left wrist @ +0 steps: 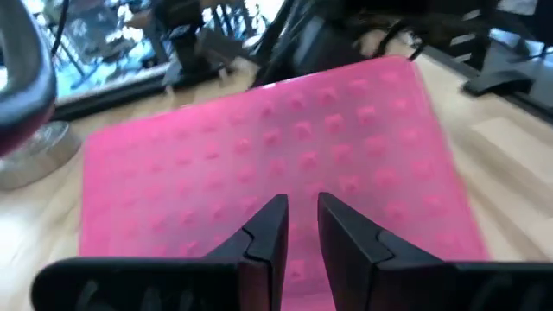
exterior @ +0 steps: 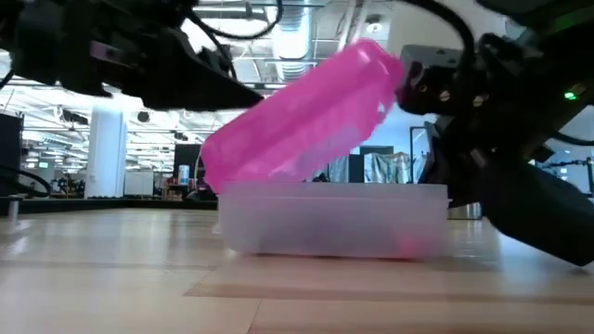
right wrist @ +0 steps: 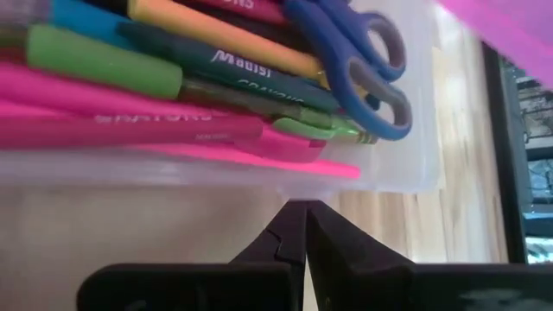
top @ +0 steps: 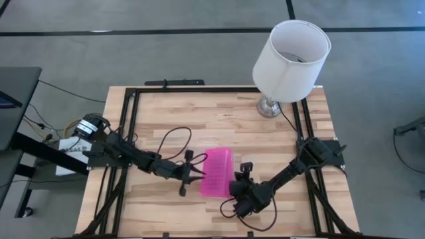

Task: Pick & place school supplies into a supply box
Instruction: Return to Home Position

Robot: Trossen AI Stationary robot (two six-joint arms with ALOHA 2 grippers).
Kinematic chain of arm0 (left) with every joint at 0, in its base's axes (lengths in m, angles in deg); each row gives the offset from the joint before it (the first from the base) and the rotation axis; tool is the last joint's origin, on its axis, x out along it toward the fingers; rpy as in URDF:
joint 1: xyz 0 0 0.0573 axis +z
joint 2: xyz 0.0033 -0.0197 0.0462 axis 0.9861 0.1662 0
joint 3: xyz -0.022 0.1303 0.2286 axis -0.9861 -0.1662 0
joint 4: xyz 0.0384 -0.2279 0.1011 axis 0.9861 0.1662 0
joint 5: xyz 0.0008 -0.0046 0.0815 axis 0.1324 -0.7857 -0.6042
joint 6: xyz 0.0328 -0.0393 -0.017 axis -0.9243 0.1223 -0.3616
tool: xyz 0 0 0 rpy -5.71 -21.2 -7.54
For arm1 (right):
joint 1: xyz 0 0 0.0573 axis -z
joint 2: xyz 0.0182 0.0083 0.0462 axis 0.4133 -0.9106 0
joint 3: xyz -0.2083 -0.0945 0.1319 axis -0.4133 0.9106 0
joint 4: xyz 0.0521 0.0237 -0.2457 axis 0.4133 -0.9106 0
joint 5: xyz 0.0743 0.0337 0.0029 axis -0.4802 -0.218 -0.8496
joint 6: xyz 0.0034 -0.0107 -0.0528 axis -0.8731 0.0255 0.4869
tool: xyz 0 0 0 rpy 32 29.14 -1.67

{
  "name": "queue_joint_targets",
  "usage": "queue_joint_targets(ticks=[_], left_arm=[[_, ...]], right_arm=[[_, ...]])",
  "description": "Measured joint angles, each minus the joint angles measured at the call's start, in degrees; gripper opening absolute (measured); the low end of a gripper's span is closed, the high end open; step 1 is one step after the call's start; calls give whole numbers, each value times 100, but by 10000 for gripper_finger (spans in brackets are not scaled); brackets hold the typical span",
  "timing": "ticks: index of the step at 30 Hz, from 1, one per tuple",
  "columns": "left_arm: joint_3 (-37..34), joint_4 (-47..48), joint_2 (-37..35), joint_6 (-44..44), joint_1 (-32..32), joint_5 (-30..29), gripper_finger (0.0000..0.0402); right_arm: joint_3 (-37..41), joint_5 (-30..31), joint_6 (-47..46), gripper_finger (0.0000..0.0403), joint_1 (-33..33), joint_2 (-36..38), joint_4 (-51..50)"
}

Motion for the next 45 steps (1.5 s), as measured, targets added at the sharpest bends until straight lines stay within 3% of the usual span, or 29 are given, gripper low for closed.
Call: queue_joint_targets(ticks=[10,16,26,32,38,45], left_arm=[[0,189,0,177,99,221,61],[0,248,0,272,99,490,61],[41,309,173,437,255,797,61],[81,503,168,474,269,798,61],[79,552,168,538,269,854,61],[79,557,168,591,267,1000,61]], right_arm=[[-1,664,-887,0,-486,541,-697],[-4,1018,-792,0,-567,958,-413],[2,-32,550,0,147,942,1056],[0,-72,564,0,406,942,1008],[0,-752,422,0,608,942,891],[0,-799,459,0,673,946,883]])
